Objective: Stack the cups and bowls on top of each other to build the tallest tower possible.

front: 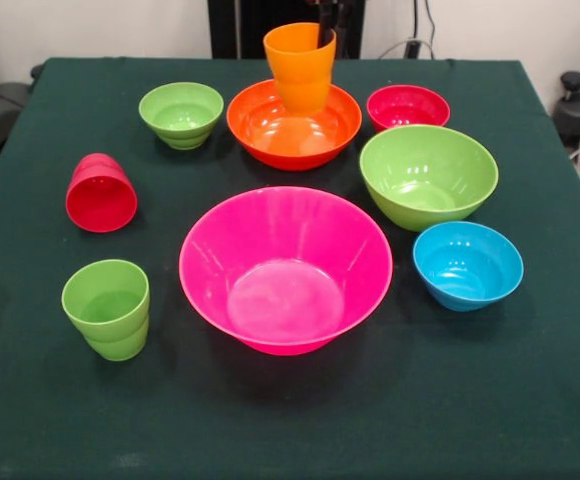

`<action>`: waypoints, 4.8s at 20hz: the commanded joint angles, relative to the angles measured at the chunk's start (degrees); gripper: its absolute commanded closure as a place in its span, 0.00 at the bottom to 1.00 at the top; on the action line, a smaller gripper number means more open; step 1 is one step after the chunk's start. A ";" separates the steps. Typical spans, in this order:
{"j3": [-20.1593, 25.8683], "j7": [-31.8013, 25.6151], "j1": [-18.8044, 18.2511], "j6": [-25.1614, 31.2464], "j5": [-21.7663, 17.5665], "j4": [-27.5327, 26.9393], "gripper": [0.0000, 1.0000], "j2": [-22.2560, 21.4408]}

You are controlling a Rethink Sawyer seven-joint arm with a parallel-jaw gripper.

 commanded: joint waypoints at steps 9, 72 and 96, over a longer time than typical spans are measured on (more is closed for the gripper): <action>0.27 1.88 1.97 1.17 0.58 -0.46 1.00 3.31; -7.20 4.32 5.37 -6.18 5.76 0.19 1.00 7.83; -10.72 5.41 11.54 -0.88 14.26 -11.77 1.00 12.79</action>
